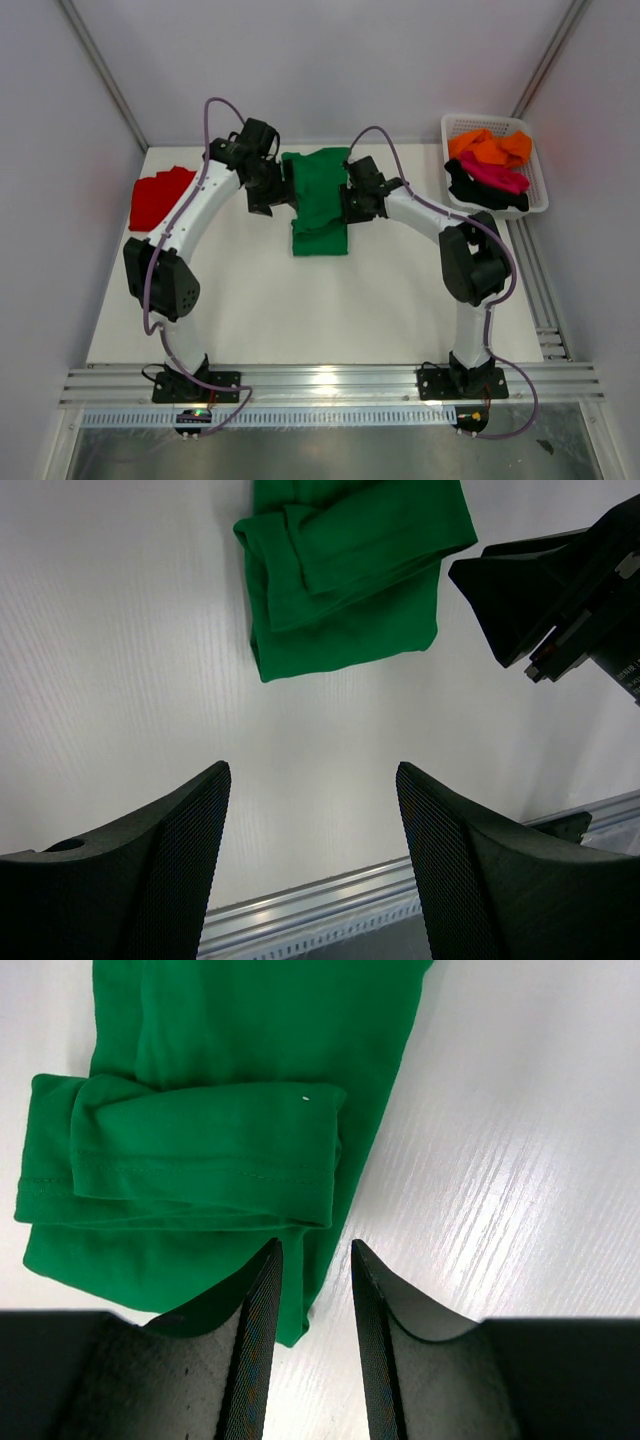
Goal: Fold and stack the t-shirts
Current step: Fold the folded rectangular tshirt in 1/3 of the way
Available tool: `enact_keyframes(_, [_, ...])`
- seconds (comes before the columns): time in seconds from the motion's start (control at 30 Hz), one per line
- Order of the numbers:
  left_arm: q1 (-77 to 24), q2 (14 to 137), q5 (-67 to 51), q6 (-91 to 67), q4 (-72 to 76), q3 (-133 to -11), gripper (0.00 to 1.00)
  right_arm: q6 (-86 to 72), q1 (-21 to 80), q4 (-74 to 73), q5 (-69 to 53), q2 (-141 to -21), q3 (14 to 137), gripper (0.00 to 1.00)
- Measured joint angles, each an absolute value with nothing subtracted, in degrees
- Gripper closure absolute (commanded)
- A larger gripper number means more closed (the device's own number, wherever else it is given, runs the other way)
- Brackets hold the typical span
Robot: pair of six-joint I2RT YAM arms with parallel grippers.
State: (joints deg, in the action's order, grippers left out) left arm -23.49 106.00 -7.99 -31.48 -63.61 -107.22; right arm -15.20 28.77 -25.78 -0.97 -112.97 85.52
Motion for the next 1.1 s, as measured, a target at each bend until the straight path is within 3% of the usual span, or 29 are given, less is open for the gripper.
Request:
enact_keyframes(0.83, [-23.49, 105.56, -6.26, -31.53, -62.78, -103.26, 0.30, -13.47, 28.77, -29.36, -0.84, -122.58, 96.07, 0.62])
enact_keyframes(1.1, [-23.49, 105.56, -6.70, -31.57, -62.39, -103.24, 0.30, -12.25, 28.77, -32.34, -0.49, -128.03, 104.42, 0.62])
